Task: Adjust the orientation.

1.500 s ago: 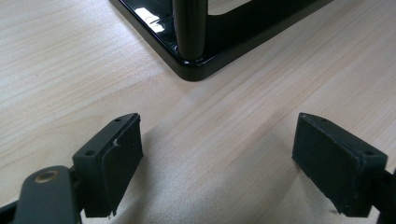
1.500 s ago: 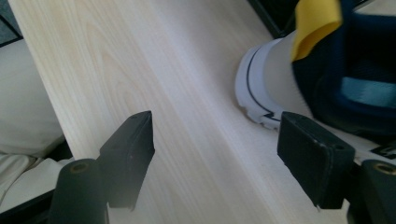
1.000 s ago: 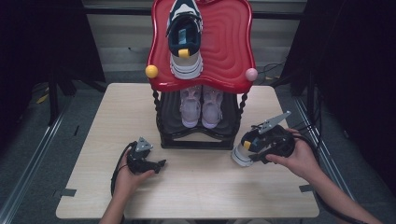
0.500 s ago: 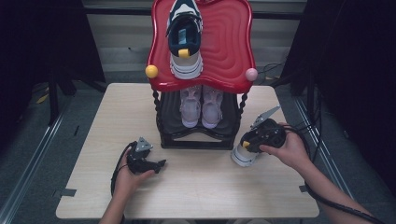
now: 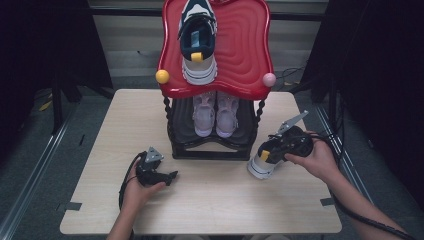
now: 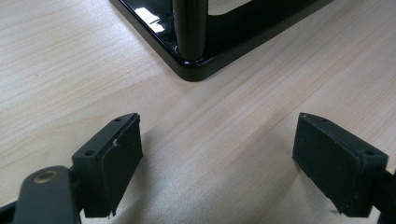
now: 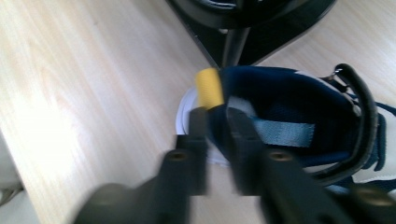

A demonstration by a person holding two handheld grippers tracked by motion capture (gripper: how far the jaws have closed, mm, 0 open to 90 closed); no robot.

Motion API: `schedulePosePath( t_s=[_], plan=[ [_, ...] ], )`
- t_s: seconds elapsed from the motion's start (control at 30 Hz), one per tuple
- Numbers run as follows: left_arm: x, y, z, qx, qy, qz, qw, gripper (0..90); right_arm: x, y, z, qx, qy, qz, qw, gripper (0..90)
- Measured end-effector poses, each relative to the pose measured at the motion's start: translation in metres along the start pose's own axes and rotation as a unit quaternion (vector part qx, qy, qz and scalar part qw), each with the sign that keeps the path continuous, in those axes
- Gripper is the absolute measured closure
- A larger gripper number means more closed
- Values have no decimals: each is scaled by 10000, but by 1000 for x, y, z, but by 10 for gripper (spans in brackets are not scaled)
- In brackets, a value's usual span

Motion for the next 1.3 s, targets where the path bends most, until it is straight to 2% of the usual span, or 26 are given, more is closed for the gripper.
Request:
schedulePosePath(
  t_s=[0.03, 0.07, 0.17, 0.23, 0.3, 0.33, 0.37, 0.47, 0.93, 1.03, 1.1, 1.13, 1.3],
  plan=[
    [0, 0, 0, -1, 1, -1, 10000, 152, -1, 0, -1, -8, -7, -23, 10000, 721],
    [0, 0, 0, -4, 9, -8, 10000, 152, -3, -1, -1, -54, -8, -3, 10000, 676],
    [0, 0, 0, -2, 0, -2, 10000, 152, -9, -2, -4, -112, -31, -76, 9999, 640],
    [0, 0, 0, -2, 0, -1, 10000, 152, -14, -3, -6, -161, -45, -30, 9999, 624],
    [0, 0, 0, -2, 10, -9, 10000, 152, -17, -5, -8, -198, -47, -69, 9998, 647],
    [0, 0, 0, -2, 3, -2, 10000, 152, -19, -5, -8, -226, -51, -128, 9996, 710],
    [0, 0, 0, -1, 9, -7, 10000, 152, -20, -5, -8, -188, -30, -207, 9996, 729],
    [0, 0, 0, -1, 11, -8, 10000, 152, -19, -3, -7, -112, 29, -198, 9997, 759],
    [0, 0, 0, 25, 11, 0, 10000, 151, 0, 4, 14, 167, 435, -294, 9985, 762],
    [0, 0, 0, 20, 13, -4, 10000, 151, 0, 4, 13, 161, 525, -329, 9980, 733],
    [0, 0, 0, 20, 13, -4, 10000, 151, -1, 3, 11, 68, 638, -322, 9974, 644],
    [0, 0, 0, 21, 13, -5, 10000, 151, -2, 2, 11, 162, 743, -282, 9967, 641],
    [0, 0, 0, 23, 13, 0, 10000, 151, -4, 0, 5, 118, 1025, -240, 9944, 590]
  ],
)
Point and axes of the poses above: each handheld gripper's, and its own axes: x roughly backward along the jaws, z roughly out of its underside, y roughly to its left, the point moved 3 cm from there along -x, roughly forward along the jaws, and after that the axes turned 1 degree about -y, right-handed, at the moved point
